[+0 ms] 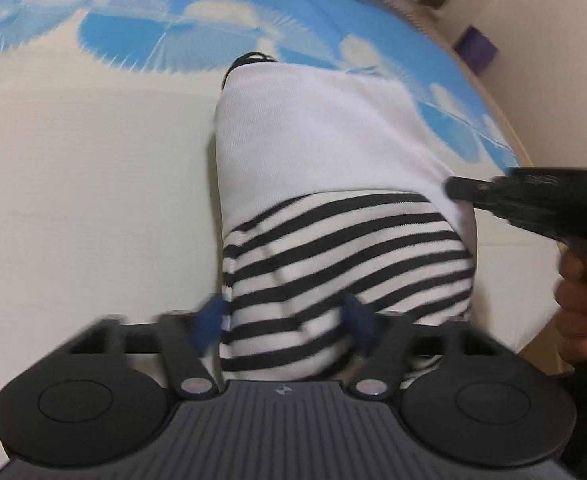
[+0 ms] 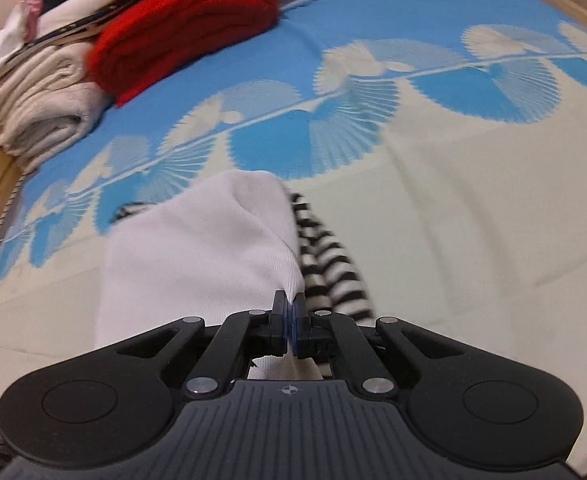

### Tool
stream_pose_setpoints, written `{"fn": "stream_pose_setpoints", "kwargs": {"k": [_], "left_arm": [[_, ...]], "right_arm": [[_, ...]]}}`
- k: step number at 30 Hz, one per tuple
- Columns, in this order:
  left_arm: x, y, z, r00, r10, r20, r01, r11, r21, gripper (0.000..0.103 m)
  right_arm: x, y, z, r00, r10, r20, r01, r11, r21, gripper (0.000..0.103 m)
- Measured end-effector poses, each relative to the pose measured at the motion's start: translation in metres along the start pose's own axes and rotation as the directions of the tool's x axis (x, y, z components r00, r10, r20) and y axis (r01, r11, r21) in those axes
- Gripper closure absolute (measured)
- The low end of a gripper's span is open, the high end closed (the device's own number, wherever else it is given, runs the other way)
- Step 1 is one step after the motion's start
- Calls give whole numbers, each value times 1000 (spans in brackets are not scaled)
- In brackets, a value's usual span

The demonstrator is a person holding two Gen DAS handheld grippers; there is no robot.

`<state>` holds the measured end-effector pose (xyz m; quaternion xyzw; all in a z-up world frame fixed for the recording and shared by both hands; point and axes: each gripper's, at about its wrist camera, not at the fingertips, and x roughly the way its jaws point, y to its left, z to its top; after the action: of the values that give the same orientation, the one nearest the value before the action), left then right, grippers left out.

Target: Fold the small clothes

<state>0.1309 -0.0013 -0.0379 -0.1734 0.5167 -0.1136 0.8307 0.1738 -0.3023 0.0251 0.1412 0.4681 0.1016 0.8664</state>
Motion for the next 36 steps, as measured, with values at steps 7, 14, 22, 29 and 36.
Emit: {"fn": "stream_pose_setpoints", "kwargs": {"k": [7,14,22,29,36], "left_arm": [[-4,22,9,999,-28,26,31,994,-101,46],[-5,13,6,999,-8,41,12,996,-85,33],[-20,3,7,997,5,81,0,998,-66,28],[-23,-8,4,996,-10,84,10,1000,-7,23],[-9,-23,0,997,37,72,-43,996,79,21]], "right_arm": [[6,-18,-13,979,108,-171,-105,994,26,55],[8,-12,-41,960,26,-279,-60,991,-117,56],[-5,-6,-52,964,24,-264,-81,975,-206,103],[-63,-47,-32,993,119,5,-118,993,-8,103],[-44,-44,-50,992,-37,-123,18,988,-155,103]]}}
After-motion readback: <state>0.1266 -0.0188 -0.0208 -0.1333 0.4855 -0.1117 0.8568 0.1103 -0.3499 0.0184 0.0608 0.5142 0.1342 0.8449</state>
